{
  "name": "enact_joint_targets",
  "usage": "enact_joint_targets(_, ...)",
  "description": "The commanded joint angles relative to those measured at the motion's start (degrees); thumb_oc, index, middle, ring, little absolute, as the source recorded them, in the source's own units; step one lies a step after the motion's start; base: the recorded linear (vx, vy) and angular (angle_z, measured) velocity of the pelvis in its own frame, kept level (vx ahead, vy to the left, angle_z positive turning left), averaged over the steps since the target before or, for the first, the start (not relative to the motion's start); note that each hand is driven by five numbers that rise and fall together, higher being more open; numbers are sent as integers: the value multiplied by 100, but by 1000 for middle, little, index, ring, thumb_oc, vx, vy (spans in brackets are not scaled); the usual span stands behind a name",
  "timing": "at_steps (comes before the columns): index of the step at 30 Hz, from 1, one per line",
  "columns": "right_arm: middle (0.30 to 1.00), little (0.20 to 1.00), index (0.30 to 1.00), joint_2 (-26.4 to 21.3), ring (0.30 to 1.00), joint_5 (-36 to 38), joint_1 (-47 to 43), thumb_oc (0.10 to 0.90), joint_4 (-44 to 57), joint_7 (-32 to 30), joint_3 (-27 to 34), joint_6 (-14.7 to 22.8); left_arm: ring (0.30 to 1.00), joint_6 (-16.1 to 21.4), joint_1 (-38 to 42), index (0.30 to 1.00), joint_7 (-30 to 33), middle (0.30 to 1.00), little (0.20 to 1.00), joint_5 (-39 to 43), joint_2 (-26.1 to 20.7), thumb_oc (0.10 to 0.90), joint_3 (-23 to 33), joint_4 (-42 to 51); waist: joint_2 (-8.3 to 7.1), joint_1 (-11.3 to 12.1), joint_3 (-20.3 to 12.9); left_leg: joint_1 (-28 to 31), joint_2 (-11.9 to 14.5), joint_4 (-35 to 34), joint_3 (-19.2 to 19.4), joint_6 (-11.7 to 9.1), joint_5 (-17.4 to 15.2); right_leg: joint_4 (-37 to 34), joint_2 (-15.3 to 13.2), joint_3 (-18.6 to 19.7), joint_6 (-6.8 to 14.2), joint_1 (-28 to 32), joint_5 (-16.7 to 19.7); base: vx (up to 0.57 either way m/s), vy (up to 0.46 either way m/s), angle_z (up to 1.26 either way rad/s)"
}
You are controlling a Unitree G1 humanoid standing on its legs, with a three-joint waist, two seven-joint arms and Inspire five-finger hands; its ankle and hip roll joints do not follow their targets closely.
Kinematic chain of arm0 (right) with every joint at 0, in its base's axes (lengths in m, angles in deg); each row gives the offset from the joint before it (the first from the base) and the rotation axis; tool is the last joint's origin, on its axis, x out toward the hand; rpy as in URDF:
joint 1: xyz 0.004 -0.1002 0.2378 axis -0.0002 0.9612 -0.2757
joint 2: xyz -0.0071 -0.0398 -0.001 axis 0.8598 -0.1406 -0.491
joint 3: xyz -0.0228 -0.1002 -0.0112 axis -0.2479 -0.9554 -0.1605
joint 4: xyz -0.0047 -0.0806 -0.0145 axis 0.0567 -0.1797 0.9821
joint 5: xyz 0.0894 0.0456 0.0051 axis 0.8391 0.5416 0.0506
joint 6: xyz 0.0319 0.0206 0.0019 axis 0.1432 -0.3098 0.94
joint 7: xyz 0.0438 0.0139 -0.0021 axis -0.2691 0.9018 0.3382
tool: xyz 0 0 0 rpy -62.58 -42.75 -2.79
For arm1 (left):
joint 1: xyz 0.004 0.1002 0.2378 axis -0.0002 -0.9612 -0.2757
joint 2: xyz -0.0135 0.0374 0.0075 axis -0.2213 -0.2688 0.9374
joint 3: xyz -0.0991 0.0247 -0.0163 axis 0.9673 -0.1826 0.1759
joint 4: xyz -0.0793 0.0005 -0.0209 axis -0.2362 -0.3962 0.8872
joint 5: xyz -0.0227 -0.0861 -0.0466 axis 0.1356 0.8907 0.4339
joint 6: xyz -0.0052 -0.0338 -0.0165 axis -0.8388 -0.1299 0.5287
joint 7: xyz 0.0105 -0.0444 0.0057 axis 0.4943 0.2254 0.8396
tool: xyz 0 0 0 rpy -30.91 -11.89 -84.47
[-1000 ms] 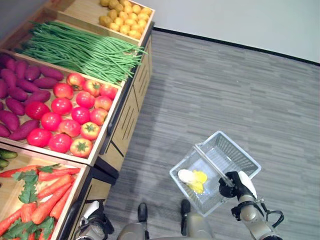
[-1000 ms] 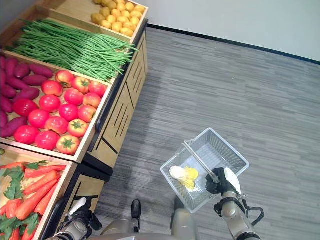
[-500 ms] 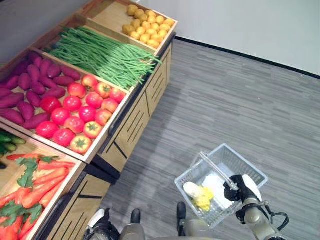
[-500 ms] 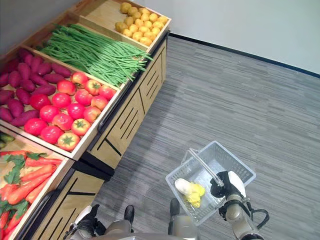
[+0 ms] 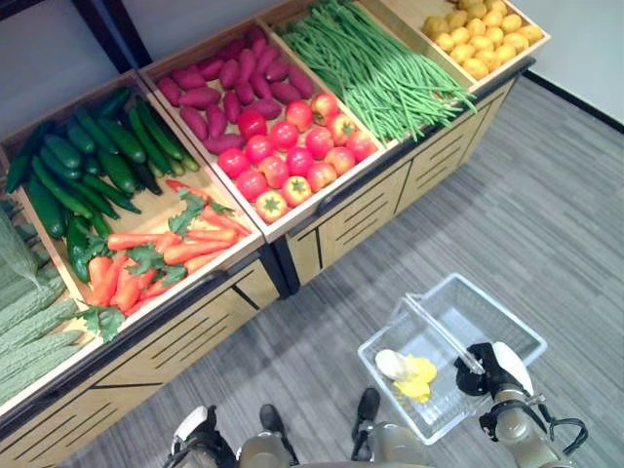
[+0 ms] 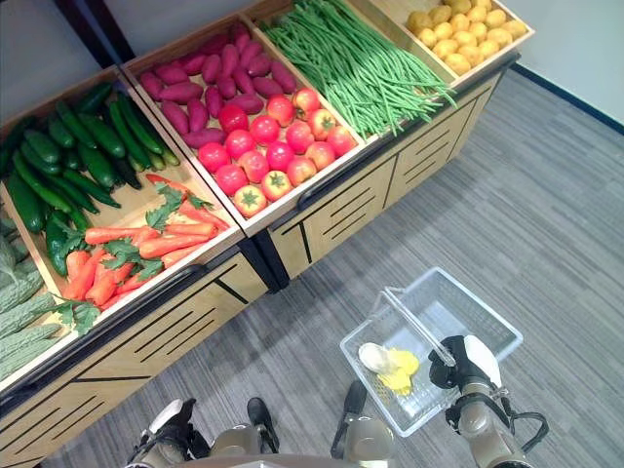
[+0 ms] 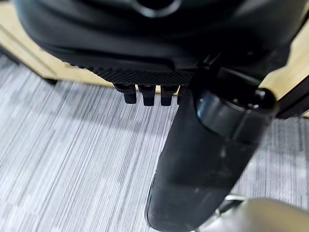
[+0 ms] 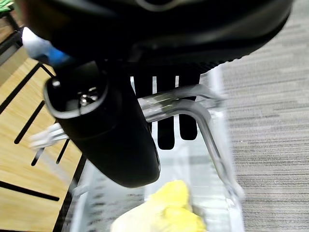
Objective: Get the vegetables into the basket
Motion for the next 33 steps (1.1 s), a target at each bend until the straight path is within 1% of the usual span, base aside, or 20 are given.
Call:
enact_joint_targets(1, 300, 300, 300, -89, 300, 21, -154, 400, 469, -424, 366, 342, 1000, 20, 209, 1000, 131, 1000, 1000, -140, -354, 900, 117, -73, -292, -7, -243, -237, -30, 222, -221, -80, 103, -64, -447, 877, 632, 204, 165, 56, 118, 18)
enact_joint_targets(3, 300, 300, 300, 18, 300, 78, -217, 400, 346, -432, 357, 331, 1000, 44, 202, 1000, 142, 1000, 1000, -94, -389, 900, 156, -32, -401, 56, -246, -247, -151, 197, -238, 4, 12, -68, -562, 931, 711, 218, 244, 91, 223, 19)
enact_joint_targets(7, 300, 300, 300, 131, 300, 83, -378, 400, 50, -460, 296, 296, 1000, 75, 191, 1000, 162, 1000, 1000, -16, -431, 900, 195, 5, -524, 143, -264, -225, -337, 113, -245, 149, -114, 130, -735, 999, 844, 195, 340, 73, 189, 12)
enact_joint_targets(11, 300, 300, 300, 200, 300, 172, -469, 400, -293, -509, 302, 261, 1000, 89, 159, 1000, 172, 1000, 1000, 64, -497, 900, 194, 150, -551, 184, -225, -190, -428, 116, -323, 258, -192, 697, -826, 1185, 909, 15, 510, 36, 109, 12)
enact_joint_targets(12, 300, 300, 300, 225, 300, 216, -500, 400, -470, -526, 306, 253, 1000, 104, 165, 1000, 160, 1000, 1000, 85, -509, 900, 172, 157, -544, 165, -213, -173, -449, 114, -379, 278, -209, 892, -780, 1373, 919, -63, 532, 61, 114, 18)
enact_joint_targets(13, 300, 300, 300, 256, 300, 259, -528, 400, -648, -544, 307, 253, 1000, 119, 204, 1000, 164, 1000, 1000, 148, -530, 900, 187, 116, -534, 133, -210, -146, -475, 75, -458, 294, -204, 1005, -649, 1642, 903, -186, 558, 96, 100, 23)
enact_joint_targets(14, 300, 300, 300, 274, 300, 310, -531, 400, -832, -576, 323, 255, 1000, 138, 222, 1000, 170, 1000, 1000, 229, -540, 900, 202, 66, -516, 79, -202, -56, -512, -4, -553, 296, -209, 1015, -511, 1892, 887, -255, 487, 97, 61, 29)
enact_joint_targets(15, 300, 300, 300, 293, 300, 359, -531, 400, -1029, -601, 346, 247, 1000, 153, 223, 1000, 154, 1000, 1000, 270, -537, 900, 205, 68, -491, 78, -226, -39, -526, -56, -608, 290, -188, 901, -430, 2015, 855, -322, 468, 131, -7, 37)
enact_joint_targets(16, 300, 300, 300, 333, 300, 495, -573, 400, -1523, -658, 412, 227, 1000, 178, 260, 1000, 139, 1000, 1000, 307, -522, 900, 196, -22, -464, 54, -247, 2, -536, -155, -767, 245, -156, 577, -398, 2200, 838, -364, 413, 144, -83, 62)
enact_joint_targets(17, 300, 300, 300, 411, 300, 637, -615, 400, -2038, -749, 493, 227, 1000, 219, 362, 1000, 346, 1000, 1000, 364, -518, 900, 214, -105, -455, 21, -222, 35, -542, -210, -1023, 186, -137, 261, -391, 2500, 863, -419, 419, 118, -90, 67)
enact_joint_targets(18, 300, 300, 300, 411, 300, 639, -620, 400, -2048, -752, 494, 234, 1000, 218, 367, 1000, 348, 1000, 1000, 364, -516, 900, 211, -108, -452, 18, -220, 35, -541, -210, -1029, 185, -137, 252, -391, 2492, 862, -411, 421, 108, -136, 89)
enact_joint_targets(19, 300, 300, 300, 476, 300, 785, -613, 400, -2579, -754, 510, 227, 1000, 354, 461, 1000, 338, 1000, 1000, 531, -486, 900, 180, -120, -455, -34, -210, 52, -540, -212, -1228, 143, -153, 88, -368, 2835, 886, -505, 480, 71, -149, 88)
enact_joint_targets(20, 300, 300, 300, 531, 300, 832, -556, 400, -2793, -783, 584, 209, 1000, 200, 465, 1000, 491, 1000, 1000, 621, -446, 900, 290, -245, -474, -26, -196, 57, -526, -205, -1351, 110, -149, 70, -352, 2935, 894, -551, 509, 79, -212, 96)
enact_joint_targets(21, 300, 300, 300, 566, 300, 868, -483, 400, -3004, -832, 664, 205, 1000, 280, 434, 1000, 468, 1000, 1000, 632, -464, 900, 275, -189, -480, 1, -197, 30, -516, -174, -1446, 79, -125, 35, -373, 2869, 895, -455, 432, 26, -148, 95)
enact_joint_targets(23, 300, 300, 300, 591, 300, 861, -466, 400, -3225, -771, 665, 147, 1000, 266, 371, 1000, 475, 1000, 1000, 653, -502, 900, 297, -242, -488, 6, -241, 10, -483, -181, -1515, 45, -98, -69, -395, 2727, 896, -319, 403, 5, -157, 91)
enact_joint_targets(27, 300, 300, 300, 547, 300, 738, -420, 400, -3534, -698, 692, 69, 1000, 338, 252, 1000, 537, 1000, 1000, 954, -489, 900, 568, -290, -424, 46, -360, 19, -259, -314, -1561, -127, 92, -376, -262, 2444, 814, -94, 396, 29, -202, 23)
enact_joint_targets(30, 300, 300, 300, 510, 300, 687, -368, 400, -3640, -660, 687, 46, 1000, 371, 149, 1000, 616, 1000, 1000, 1651, -351, 900, 1109, -442, -426, 67, -472, 52, -137, -341, -1585, -218, 162, -582, -152, 2320, 748, 78, 406, 51, -162, 5)
enact_joint_targets(31, 300, 300, 300, 503, 300, 674, -368, 400, -3699, -642, 675, 18, 1000, 414, 151, 1000, 683, 1000, 1000, 2088, -314, 900, 1411, -487, -420, 81, -510, 74, -106, -351, -1581, -243, 174, -662, -119, 2274, 731, 139, 415, 47, -122, 8)
enact_joint_targets(32, 300, 300, 300, 494, 300, 648, -376, 400, -3702, -640, 655, 4, 1000, 435, 121, 1000, 616, 1000, 1000, 2216, -261, 900, 1479, -528, -409, 68, -523, 106, -89, -358, -1573, -256, 176, -719, -96, 2255, 730, 191, 423, 51, -107, 6)
enact_joint_targets(33, 300, 300, 300, 493, 300, 604, -356, 400, -3768, -646, 642, -26, 1000, 580, 154, 1000, 1027, 1000, 1000, 3221, -268, 900, 2206, -560, -401, 93, -557, 156, -58, -364, -1557, -283, 175, -794, -75, 2231, 718, 278, 420, 46, -79, 2)
